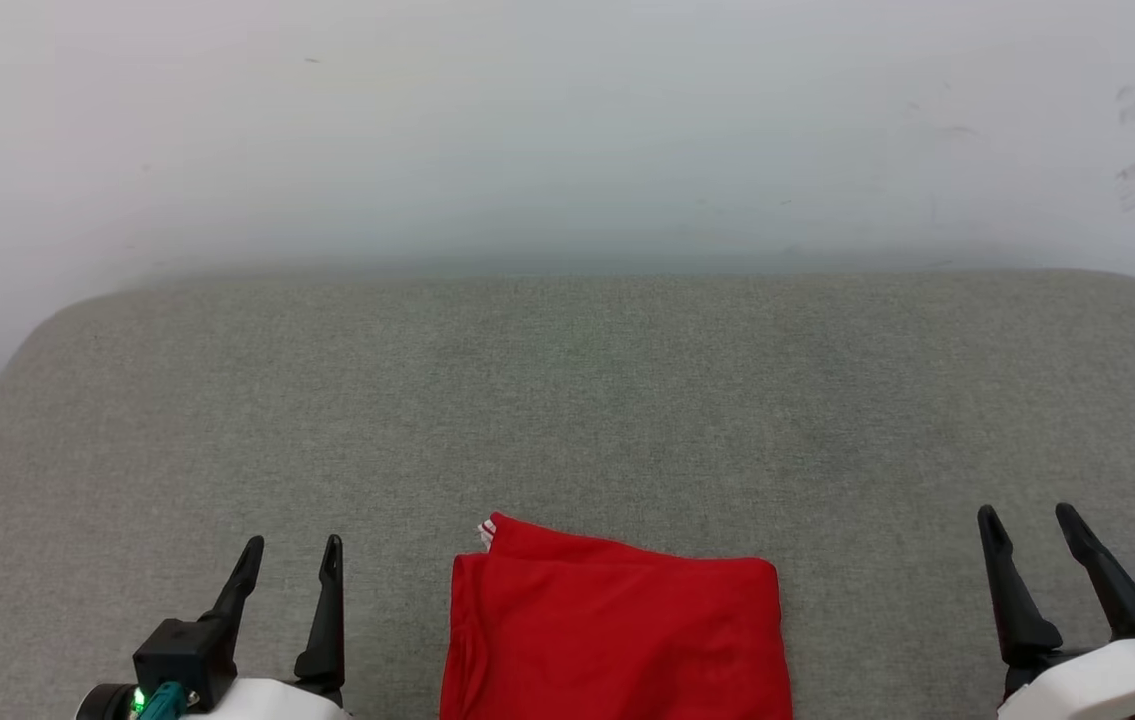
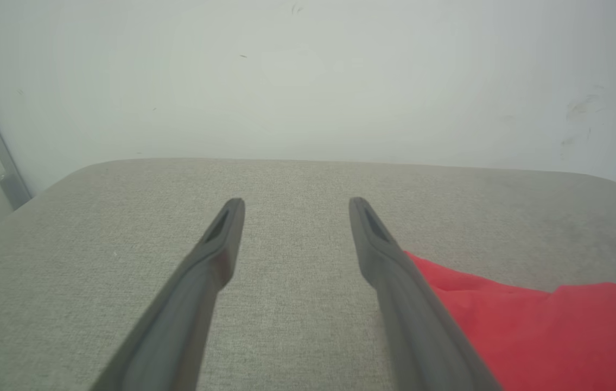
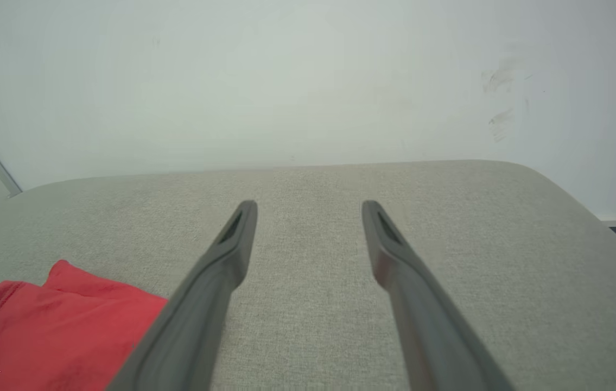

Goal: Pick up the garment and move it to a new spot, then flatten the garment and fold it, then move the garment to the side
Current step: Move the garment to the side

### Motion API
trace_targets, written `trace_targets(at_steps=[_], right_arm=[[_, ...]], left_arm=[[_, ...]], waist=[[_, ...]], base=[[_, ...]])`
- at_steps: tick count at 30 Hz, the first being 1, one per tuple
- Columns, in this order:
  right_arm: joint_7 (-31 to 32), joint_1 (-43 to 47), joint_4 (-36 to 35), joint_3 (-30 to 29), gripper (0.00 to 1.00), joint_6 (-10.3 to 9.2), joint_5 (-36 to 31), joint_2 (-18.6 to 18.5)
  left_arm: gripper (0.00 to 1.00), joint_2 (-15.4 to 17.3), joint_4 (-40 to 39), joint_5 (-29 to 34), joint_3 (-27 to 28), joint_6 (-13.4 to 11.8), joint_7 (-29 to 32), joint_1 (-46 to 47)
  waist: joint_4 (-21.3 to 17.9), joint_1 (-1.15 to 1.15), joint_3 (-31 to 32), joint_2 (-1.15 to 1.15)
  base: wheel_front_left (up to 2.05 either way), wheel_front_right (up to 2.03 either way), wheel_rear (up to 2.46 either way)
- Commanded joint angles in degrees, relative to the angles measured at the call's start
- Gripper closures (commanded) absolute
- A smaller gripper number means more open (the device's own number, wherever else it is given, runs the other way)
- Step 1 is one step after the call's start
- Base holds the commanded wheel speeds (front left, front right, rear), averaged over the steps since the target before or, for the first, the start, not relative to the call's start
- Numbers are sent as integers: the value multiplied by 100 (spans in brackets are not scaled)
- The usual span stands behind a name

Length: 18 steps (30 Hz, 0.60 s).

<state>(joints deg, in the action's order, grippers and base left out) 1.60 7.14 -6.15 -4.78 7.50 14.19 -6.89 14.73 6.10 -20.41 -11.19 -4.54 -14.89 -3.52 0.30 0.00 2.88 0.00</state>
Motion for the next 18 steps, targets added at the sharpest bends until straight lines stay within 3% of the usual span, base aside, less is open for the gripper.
trace_targets(at_steps=[1, 10, 15, 18], right_arm=[[53, 62, -13, -47, 0, -2, 53, 50], [1099, 74, 491, -510, 0, -2, 926, -207], [2304, -5, 948, -535, 0, -1, 1687, -477], [3169, -121, 1149, -348, 0, -1, 2157, -445]], left_arm=[[0, -7, 19, -20, 9, 27, -35, 35], [0, -74, -25, 55, 19, 81, -40, 216], [0, -131, -115, 106, -17, 142, -40, 294], [0, -175, -165, 132, -20, 210, -37, 419]], waist=[[14, 0, -9, 0], [159, 0, -157, 0], [312, 0, -270, 0], [491, 0, -422, 0]], base=[[0, 0, 0], [0, 0, 0], [0, 0, 0], [0, 0, 0]])
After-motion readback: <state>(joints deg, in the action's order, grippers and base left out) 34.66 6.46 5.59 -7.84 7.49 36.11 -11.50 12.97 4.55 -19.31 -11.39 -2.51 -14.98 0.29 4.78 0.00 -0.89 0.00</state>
